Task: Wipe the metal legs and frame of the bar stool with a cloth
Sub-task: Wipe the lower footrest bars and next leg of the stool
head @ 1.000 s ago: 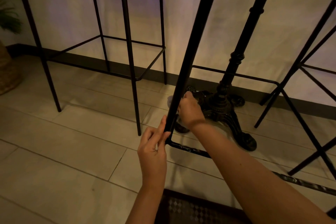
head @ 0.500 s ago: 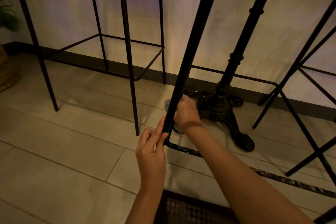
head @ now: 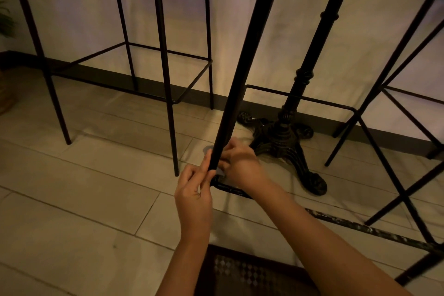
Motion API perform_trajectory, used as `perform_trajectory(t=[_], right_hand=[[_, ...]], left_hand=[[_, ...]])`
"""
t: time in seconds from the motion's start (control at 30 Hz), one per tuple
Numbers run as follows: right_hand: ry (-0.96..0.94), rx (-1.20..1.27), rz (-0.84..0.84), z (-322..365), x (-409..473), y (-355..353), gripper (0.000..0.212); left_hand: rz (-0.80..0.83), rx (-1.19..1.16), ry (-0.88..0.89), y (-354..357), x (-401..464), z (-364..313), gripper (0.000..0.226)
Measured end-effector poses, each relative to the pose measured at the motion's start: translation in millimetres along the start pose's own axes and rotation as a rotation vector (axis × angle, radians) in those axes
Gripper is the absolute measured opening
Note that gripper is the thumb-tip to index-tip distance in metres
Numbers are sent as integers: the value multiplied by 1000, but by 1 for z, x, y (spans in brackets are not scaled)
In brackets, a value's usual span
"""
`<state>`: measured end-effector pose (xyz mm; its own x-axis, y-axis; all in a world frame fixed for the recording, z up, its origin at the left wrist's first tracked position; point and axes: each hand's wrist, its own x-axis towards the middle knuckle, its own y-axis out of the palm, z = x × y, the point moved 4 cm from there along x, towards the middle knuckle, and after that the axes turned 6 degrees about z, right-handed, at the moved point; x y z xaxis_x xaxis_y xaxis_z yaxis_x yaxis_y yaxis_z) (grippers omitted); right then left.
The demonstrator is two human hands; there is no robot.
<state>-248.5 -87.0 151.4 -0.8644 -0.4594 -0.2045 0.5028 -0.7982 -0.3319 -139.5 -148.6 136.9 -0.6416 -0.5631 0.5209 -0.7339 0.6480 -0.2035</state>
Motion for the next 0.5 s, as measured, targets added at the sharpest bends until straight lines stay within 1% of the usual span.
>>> perform_trajectory(t=[0.03,0.07,0.1,0.13,0.2,0.23,0.27,0.3,0.33,0.4,0.43,0.47,0.5], right_hand=[[-19,-19,-3,-3,-2,0,15],[35,33,37,-1,-8,1,18],[28,39,43,-2,-7,1,20],[71,108,46,2,-9,0,21],[92,118,26,7,-10,-2,18],[77,120,4,9,-9,-3,18],[78,178,-1,10,-8,-4,20],[42,182,0,10,-6,-5,22],[50,208,12,13,-9,-6,24],[36,158,62,10,-13,-6,23],[-7,92,78,8,-13,-6,20],[-32,-1,100,7,-15,-6,15],[-81,-101,108,5,-18,-7,5]], left_hand=[[6,-9,-10,0,-1,0,48],[10,-8,-10,0,-1,0,47],[13,-12,-8,0,-1,-1,47],[22,-10,-6,-1,-1,-2,47],[39,-11,7,-3,-2,-4,47],[37,-5,22,-4,-1,-5,47],[46,-3,36,-5,-1,-5,47],[54,-8,46,-6,-1,-4,47],[61,-7,49,-6,0,-4,48],[77,-15,49,-8,-1,-3,50],[81,-22,50,-8,-1,-3,50],[82,-27,47,-9,-1,-4,51],[79,-27,45,-9,-1,-4,51]])
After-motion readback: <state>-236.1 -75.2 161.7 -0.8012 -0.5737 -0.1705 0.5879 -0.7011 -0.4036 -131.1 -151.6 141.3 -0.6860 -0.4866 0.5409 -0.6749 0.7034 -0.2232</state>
